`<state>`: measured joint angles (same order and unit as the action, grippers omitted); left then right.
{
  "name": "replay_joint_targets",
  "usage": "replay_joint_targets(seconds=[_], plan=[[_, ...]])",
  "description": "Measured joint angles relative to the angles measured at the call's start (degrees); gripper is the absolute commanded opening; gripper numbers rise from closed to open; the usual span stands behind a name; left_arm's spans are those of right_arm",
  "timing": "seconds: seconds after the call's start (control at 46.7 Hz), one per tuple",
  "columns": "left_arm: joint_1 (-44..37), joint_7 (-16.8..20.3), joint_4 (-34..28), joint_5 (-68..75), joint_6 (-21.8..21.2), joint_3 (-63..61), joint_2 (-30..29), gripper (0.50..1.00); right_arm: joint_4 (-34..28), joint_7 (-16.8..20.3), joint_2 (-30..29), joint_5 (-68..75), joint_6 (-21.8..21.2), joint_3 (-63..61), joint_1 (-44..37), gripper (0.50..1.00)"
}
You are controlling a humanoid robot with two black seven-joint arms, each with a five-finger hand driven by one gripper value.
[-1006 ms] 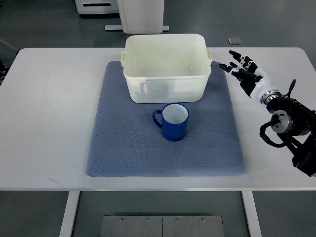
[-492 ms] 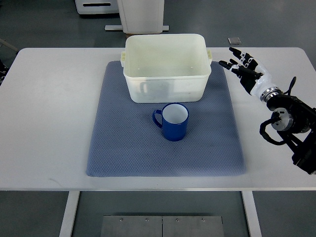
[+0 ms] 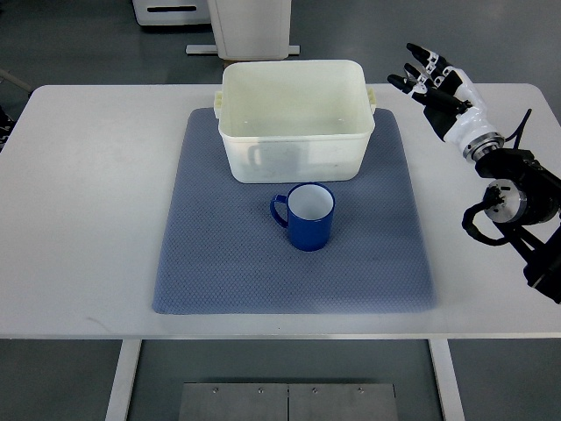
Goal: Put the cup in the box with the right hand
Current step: 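Move the right hand over the tub and down toward the blue mug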
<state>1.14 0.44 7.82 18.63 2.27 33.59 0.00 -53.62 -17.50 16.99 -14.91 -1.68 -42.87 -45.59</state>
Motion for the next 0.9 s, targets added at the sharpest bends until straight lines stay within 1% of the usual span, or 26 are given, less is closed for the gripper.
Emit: replay_joint_targets(seconds=[0.15,0.278,0.578,0.899], plan=[[0.0,0.0,0.0,0.0,0.0,0.0,0.0,1.0,-4.9,-0.2,1.5,-0.3,-0.2,-0.1,0.0,1.0],[0.0,0.0,0.0,0.0,0.0,0.0,0.0,1.0,-8.2,-0.2,2.1,-3.9,-3.5,-0.1,0.0,1.0],[0.0,0.0,0.0,0.0,0.0,0.0,0.0,1.0,-12.1,0.0,3.4,-12.1,-11.3,2.3,-0.7,1.0],[0.0,0.0,0.0,0.0,0.0,0.0,0.0,1.0,-14.8,0.1,4.1,-20.2,-14.2,8.3,-1.3,1.0]])
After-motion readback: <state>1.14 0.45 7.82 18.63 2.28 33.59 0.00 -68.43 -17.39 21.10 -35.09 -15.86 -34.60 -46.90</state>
